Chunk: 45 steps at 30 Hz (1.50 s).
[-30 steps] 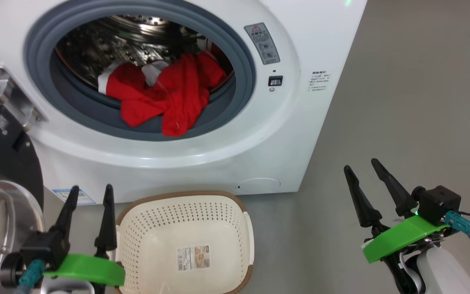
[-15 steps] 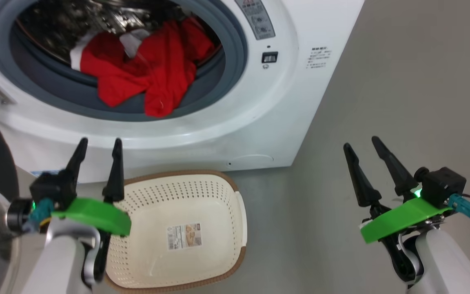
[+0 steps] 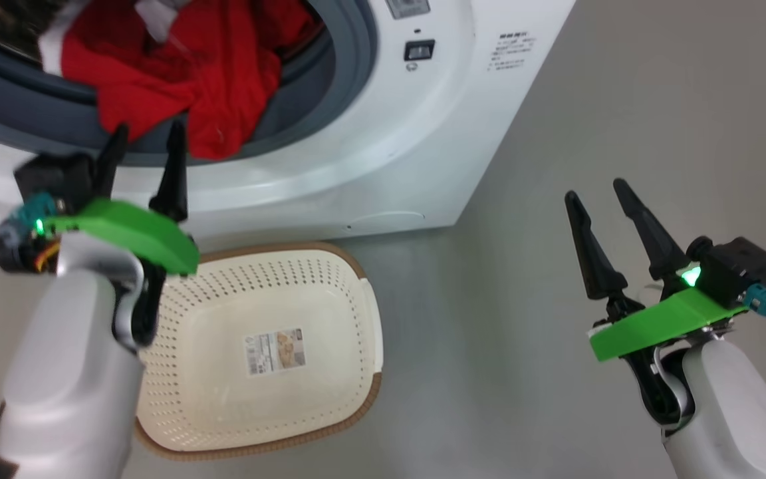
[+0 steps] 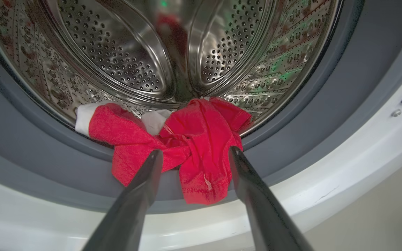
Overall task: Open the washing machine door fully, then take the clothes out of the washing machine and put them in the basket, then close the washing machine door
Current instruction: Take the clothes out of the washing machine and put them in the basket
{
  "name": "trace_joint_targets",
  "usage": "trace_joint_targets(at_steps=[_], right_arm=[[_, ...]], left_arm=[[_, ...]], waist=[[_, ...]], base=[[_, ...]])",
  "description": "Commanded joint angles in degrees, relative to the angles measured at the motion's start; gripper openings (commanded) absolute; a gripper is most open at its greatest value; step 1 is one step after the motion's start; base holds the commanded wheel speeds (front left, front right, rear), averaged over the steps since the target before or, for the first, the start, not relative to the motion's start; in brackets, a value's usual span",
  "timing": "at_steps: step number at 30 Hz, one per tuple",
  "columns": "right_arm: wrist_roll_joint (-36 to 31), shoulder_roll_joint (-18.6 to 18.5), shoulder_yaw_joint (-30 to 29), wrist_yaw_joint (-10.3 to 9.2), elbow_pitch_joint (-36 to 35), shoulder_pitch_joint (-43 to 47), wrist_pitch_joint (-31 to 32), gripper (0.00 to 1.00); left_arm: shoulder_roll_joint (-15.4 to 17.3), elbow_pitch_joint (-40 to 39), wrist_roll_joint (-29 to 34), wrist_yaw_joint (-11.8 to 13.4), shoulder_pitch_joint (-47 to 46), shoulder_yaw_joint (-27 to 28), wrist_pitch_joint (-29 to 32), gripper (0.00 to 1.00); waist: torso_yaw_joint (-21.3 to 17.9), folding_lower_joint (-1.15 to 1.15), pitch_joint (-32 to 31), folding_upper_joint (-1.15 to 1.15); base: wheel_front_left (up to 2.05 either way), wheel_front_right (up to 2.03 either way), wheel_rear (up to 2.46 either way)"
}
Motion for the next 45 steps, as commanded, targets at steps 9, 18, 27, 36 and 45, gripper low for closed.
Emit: trace_joint_targets(at_steps=[9, 18, 27, 36, 45], right_arm=[[-0.6, 1.2, 0.7, 0.16, -2.5, -2.5, -0.7, 1.0], [-0.6, 2.5, 0.7, 0.16, -3.1, -3.5, -0.7, 1.0], [-0.4, 3.5, 1.2, 0.16, -3.1, -4.4, -0.7, 1.0], [-0.4, 4.2, 1.8, 0.16, -2.9, -5.0, -0.7, 1.0], [-0.2, 4.7, 1.8, 0.16, -2.6, -5.4, -0.7, 1.0]], left_arm=[[2.4, 9.5, -1.0, -1.4, -13.6, 1.7, 1.0, 1.0], [2.5, 17.7, -2.5, -2.1, -22.6, 2.3, 2.0, 1.0], [3.1, 27.4, -3.6, 0.0, -31.9, 3.0, 6.4, 1.0], [3.5, 34.1, -4.4, 2.3, -37.3, 3.4, 9.5, 1.0], [3.9, 38.8, -4.7, 3.1, -38.8, 2.8, 11.2, 1.0]], waist=[[-5.0, 0.0, 6.8, 0.0], [-7.1, 0.0, 10.0, 0.0], [-8.9, 0.0, 11.9, 0.0], [-10.1, 0.0, 12.9, 0.0], [-11.4, 0.0, 13.5, 0.0]], base=[[0.0, 0.0, 0.0], [0.0, 0.0, 0.0], [0.0, 0.0, 0.0], [0.0, 0.0, 0.0], [0.0, 0.0, 0.0]])
